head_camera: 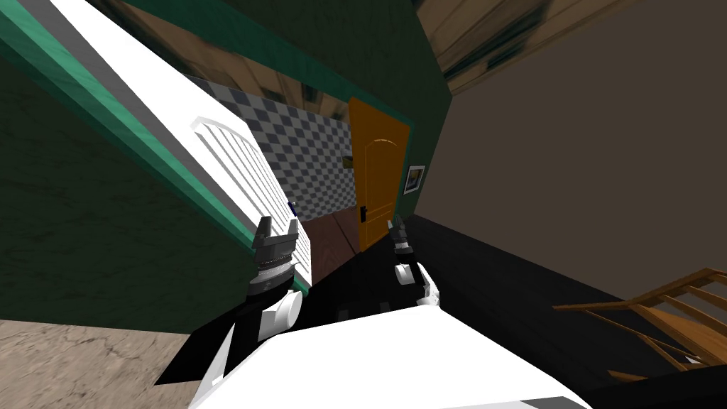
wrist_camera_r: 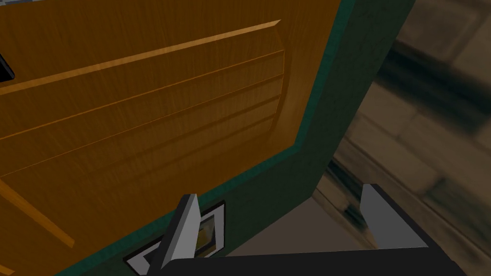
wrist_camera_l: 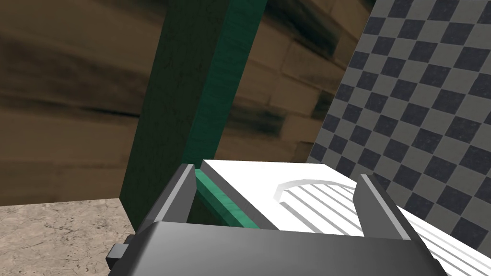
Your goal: Push the door open
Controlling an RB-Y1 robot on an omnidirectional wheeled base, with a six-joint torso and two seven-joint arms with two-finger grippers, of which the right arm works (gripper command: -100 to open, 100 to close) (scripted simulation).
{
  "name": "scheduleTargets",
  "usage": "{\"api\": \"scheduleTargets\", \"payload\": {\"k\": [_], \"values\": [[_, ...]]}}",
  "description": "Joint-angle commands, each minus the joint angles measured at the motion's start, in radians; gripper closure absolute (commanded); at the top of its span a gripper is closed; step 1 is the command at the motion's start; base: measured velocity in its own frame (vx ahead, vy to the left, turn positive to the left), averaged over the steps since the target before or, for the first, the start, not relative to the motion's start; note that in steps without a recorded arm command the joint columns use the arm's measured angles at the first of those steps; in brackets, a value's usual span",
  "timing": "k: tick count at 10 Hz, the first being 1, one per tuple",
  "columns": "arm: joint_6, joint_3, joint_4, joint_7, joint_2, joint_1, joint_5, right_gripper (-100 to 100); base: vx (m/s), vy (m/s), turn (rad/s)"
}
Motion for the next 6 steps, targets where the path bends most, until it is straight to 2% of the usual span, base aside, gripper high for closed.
{"api": "scheduleTargets", "payload": {"k": [1,2,3,4,5,6], "values": [[0.002,-0.004,0.049,-0.008,-0.007,-0.027,0.003,-100,0.039,-0.033,0.028],[0.004,0.001,0.083,-0.018,-0.013,-0.064,0.014,-100,0.058,-0.043,0.06],[0.004,0.001,0.106,-0.018,-0.013,-0.064,0.014,-100,0.045,-0.042,0.026],[0.006,0.005,0.142,-0.029,-0.018,-0.101,0.025,-100,0.044,-0.043,0.046],[0.006,0.005,0.168,-0.029,-0.018,-0.101,0.025,-100,0.04,-0.04,0.026],[0.008,0.009,0.2,-0.039,-0.024,-0.138,0.036,-100,0.042,-0.045,0.055]]}}
